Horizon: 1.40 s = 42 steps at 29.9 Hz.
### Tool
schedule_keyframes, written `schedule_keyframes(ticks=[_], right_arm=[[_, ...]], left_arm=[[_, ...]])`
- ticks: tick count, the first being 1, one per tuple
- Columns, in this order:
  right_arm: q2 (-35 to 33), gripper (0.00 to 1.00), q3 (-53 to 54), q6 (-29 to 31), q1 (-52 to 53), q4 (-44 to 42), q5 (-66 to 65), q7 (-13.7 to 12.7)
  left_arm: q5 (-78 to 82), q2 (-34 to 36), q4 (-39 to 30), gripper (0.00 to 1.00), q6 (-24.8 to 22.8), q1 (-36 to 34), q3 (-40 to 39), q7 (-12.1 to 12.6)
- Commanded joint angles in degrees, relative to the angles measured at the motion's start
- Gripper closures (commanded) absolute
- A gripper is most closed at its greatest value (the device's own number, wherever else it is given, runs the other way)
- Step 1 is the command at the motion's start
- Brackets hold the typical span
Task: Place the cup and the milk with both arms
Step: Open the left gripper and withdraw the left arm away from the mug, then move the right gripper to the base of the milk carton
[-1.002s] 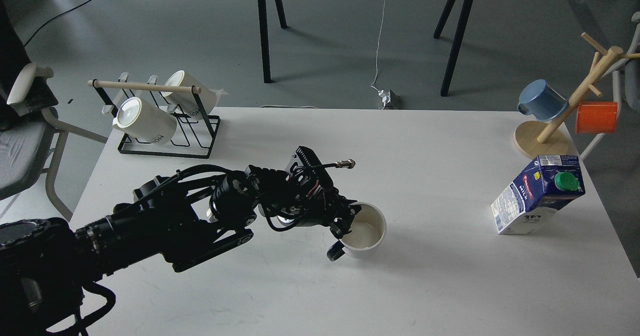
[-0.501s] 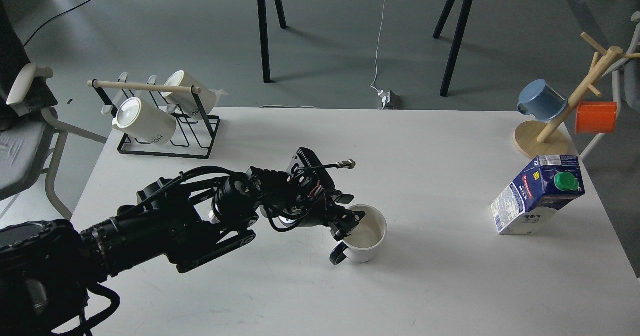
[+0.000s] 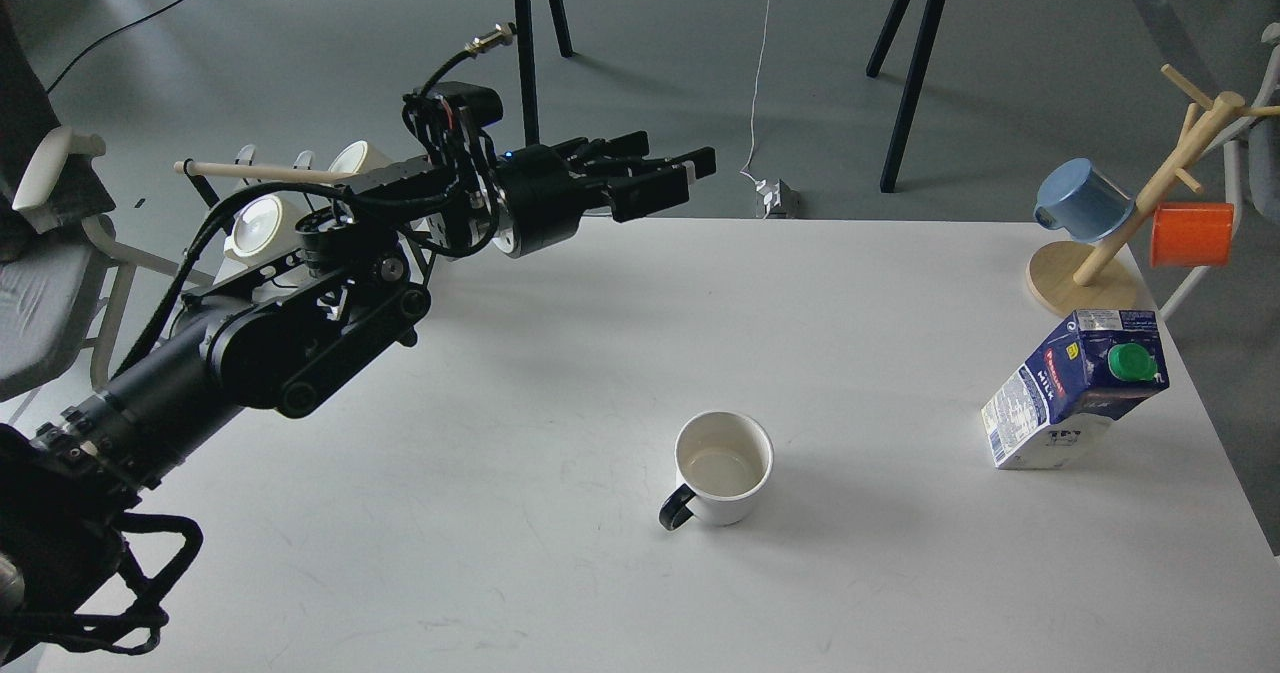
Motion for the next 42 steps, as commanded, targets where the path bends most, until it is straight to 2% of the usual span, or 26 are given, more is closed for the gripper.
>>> schedule_keyframes(ticks=[1,3,6,10,14,18,23,33,42], right_arm=[[-3.38,0.0,-0.7,0.0,-0.45,1.61,1.31,-0.9],[-3.91,0.0,-0.88,0.0,-2.11,3.45,4.64,-2.22],[-4.7,0.0,-0.8,0.0,-7.56,9.94,10.62,-4.6],[-8.12,0.0,-0.71,0.0,-15.2,18.39,14.49,-4.34],[-9.18,0.0,-0.53,0.0,-23.82,23.31,22.92,-4.25],[-10.77,0.0,-0.71,0.0,-31.73,27.36,24.96,-1.97],[-11.03,0.0,-0.7,0.0,-38.68,29.21,24.96,-0.73],[-9.98,0.0,-2.55,0.0,-51.95,29.39,23.73,-0.65],[-4.8,0.0,-6.51,0.0,-52.23,28.6,16.88,-1.52]], left_arm=[[-15.93,3.85,-0.02,0.0,-0.09,-0.05,-7.09,-1.04],[-23.93,6.31,-0.02,0.0,0.0,-0.05,-9.11,-1.74],[-36.5,7.73,-0.02,0.0,0.09,-0.14,-12.98,-4.28],[-50.66,9.48,-0.02,0.0,0.62,0.04,-17.29,-4.73],[-64.64,11.85,0.42,0.0,0.62,2.66,-18.27,-4.64],[-75.55,13.87,2.52,0.0,0.79,4.96,-18.35,-4.64],[-80.49,15.11,8.32,0.0,0.0,5.05,-18.53,-4.64],[-81.72,16.78,8.95,0.0,-0.26,5.05,-18.44,-4.73],[-81.72,16.69,8.95,0.0,-0.26,5.05,-18.0,-4.64]])
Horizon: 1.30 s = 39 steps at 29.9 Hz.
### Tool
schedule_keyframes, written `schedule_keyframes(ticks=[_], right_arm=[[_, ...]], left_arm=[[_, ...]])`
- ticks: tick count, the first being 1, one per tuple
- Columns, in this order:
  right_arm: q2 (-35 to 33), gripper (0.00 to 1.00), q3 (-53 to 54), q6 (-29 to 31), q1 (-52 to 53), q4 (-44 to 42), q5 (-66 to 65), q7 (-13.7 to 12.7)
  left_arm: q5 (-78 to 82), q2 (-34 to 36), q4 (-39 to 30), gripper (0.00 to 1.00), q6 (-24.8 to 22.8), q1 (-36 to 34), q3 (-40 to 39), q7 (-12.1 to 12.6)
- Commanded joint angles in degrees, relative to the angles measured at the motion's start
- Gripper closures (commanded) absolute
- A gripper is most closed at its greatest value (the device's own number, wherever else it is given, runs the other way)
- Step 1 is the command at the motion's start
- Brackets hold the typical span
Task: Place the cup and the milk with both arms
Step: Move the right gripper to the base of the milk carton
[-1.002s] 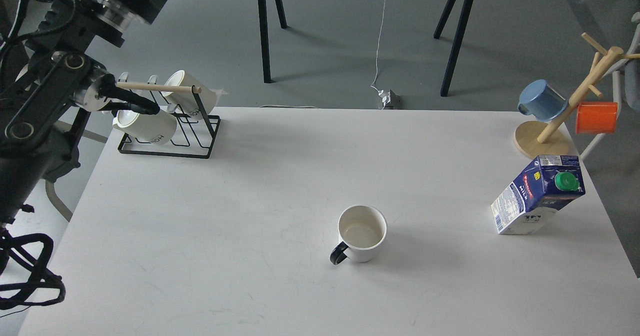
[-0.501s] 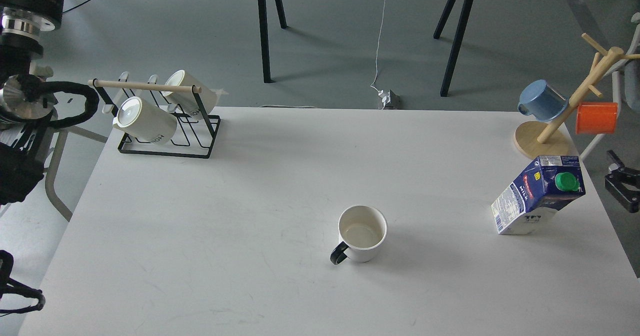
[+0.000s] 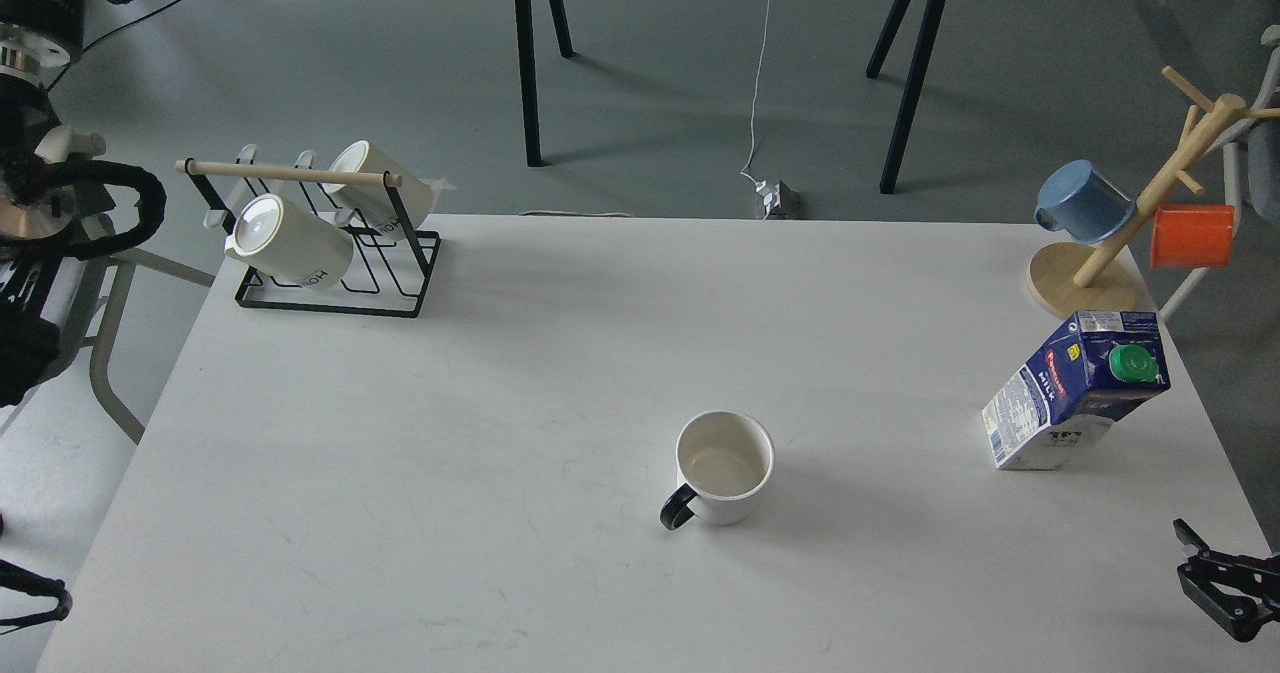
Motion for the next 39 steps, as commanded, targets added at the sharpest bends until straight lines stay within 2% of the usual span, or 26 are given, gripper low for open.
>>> schedule_keyframes(ticks=[1,14,22,39], right_arm=[[1.97,0.0,-0.5,0.0,0.83,0.03,-1.52,-0.13],[16.29,0.0,-0.5,0.0,9.61,-3.13,-6.35,-1.36],[22.01,0.0,-0.5,0.0,13.04,-7.52,-6.71,-1.45],[23.24,0.0,0.82,0.0,14.36,-11.84,-6.62,-1.19]], left_arm=[[0.0,-0.07,0.0,0.0,0.03,0.0,0.29,0.07],[0.18,0.28,0.0,0.0,0.2,1.67,0.55,0.25],[0.44,0.37,-0.09,0.0,0.29,2.29,0.99,0.6],[0.62,2.82,-0.44,0.0,0.03,4.13,1.61,0.6]])
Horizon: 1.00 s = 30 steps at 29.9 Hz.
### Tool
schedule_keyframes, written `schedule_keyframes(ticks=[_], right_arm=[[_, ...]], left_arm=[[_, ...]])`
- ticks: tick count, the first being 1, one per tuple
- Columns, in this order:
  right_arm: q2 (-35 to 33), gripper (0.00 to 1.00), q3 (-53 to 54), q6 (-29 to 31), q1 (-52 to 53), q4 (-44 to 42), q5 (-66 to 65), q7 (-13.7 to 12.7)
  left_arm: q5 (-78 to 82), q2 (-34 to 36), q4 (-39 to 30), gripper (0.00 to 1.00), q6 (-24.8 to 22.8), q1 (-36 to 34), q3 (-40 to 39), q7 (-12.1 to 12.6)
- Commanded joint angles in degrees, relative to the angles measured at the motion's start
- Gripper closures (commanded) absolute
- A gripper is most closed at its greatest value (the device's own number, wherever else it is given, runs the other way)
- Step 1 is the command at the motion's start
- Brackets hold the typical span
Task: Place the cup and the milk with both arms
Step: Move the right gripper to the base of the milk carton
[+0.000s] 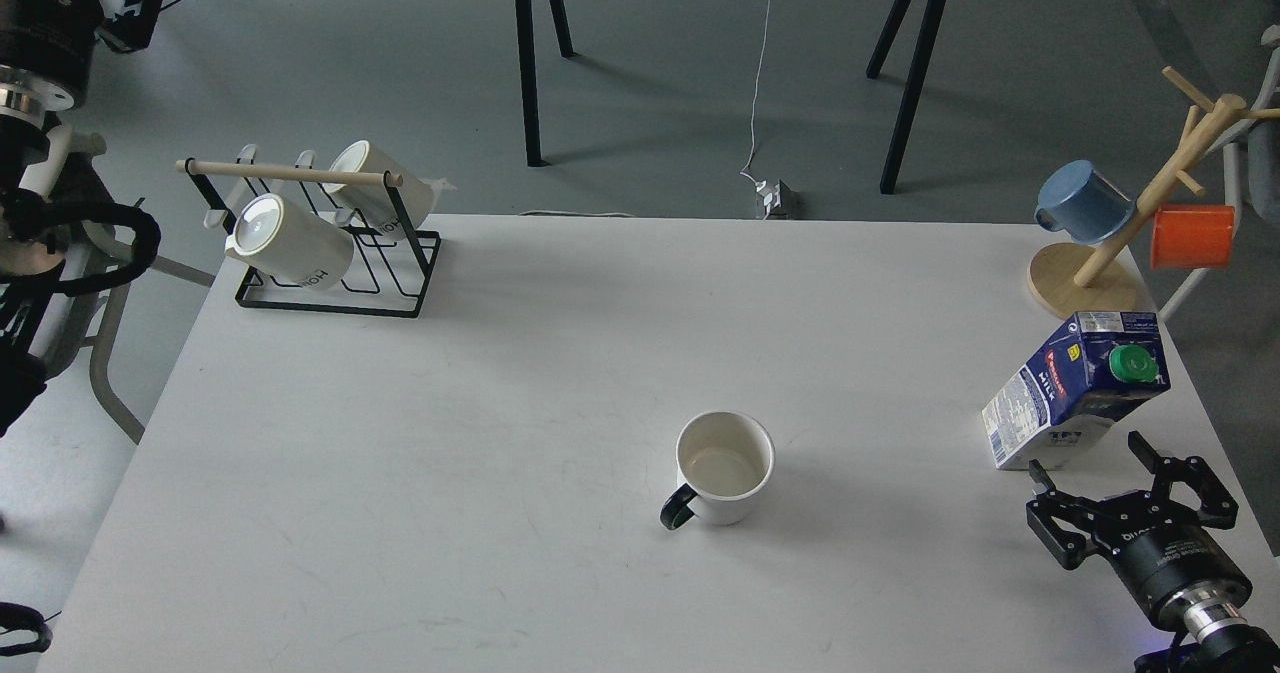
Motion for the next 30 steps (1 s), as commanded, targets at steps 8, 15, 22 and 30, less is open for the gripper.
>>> schedule_keyframes(ticks=[8,15,22,30], right_arm=[[1.73,0.0,0.08,0.0,2.55,-0.2,0.01,0.16],[1.64,0.0,0.43,0.0,2.82,-0.2,0.01,0.25],[1.55,0.0,-0.01,0.0,2.29,-0.2,-0.07,0.16],[1.03,0.01,0.26,0.0,1.94,-0.2,-0.07,0.34]], left_arm=[[0.0,1.4,-0.48,0.0,-0.44,0.88,0.09,0.0],[0.0,1.76,-0.57,0.0,-1.23,0.97,0.17,0.26],[0.0,1.76,-0.57,0.0,-1.23,0.97,0.35,0.26],[0.0,1.85,-0.57,0.0,-1.23,0.88,0.79,0.26]])
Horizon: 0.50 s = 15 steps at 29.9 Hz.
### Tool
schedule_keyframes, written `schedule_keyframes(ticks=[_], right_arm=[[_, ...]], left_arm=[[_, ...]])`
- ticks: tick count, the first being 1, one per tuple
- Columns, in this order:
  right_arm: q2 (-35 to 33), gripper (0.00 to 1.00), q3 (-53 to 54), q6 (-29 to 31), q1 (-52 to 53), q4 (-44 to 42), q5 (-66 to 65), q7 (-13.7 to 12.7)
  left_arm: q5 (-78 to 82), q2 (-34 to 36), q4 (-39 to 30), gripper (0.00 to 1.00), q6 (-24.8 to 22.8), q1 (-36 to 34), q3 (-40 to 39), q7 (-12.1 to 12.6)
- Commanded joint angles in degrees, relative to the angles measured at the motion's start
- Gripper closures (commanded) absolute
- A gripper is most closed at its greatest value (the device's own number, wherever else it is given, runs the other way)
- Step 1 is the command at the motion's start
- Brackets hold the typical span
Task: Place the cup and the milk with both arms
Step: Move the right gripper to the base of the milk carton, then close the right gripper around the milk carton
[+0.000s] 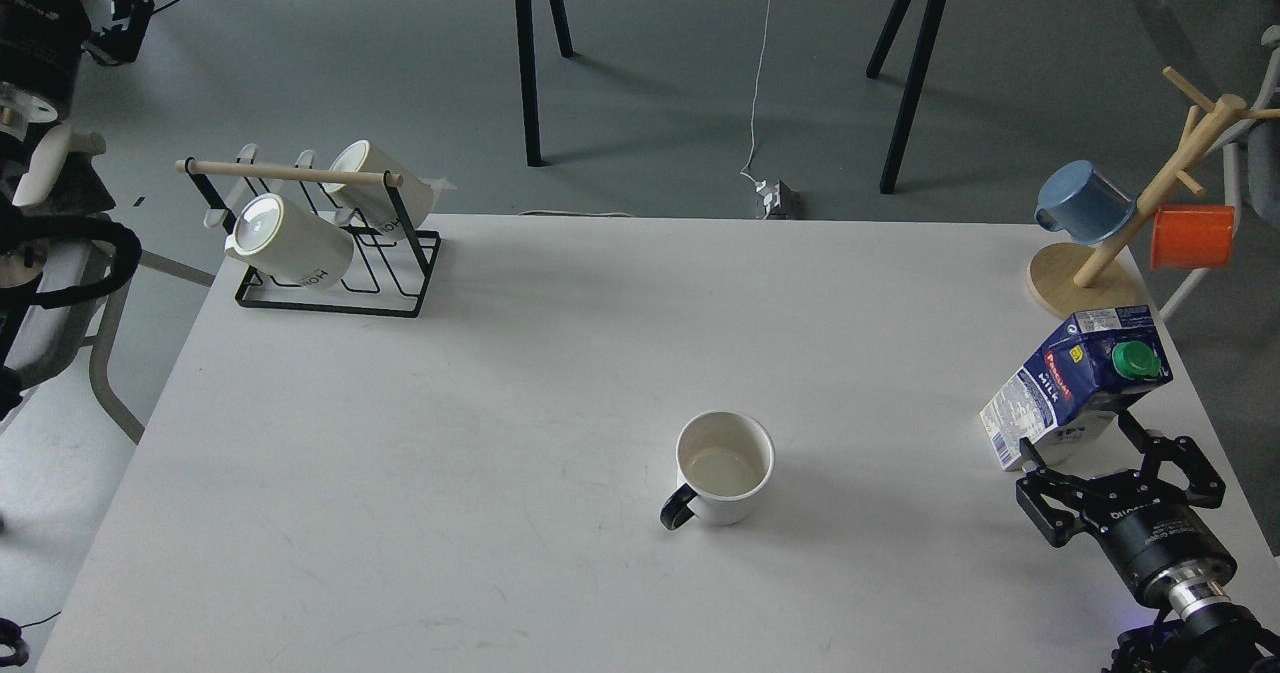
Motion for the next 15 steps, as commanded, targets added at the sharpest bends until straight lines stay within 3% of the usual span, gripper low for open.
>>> schedule_keyframes(ticks=[1,15], right_arm=[[-0.37,0.01,0.04,0.0,-0.08,-0.01,0.08,0.24],[-0.63,0.01,1.36,0.0,0.09,-0.01,0.69,0.59]], left_arm=[[0.0,0.01,0.01,0.0,0.09,0.0,0.03,0.0],[0.08,0.01,0.01,0.0,0.36,-0.17,0.03,-0.09]])
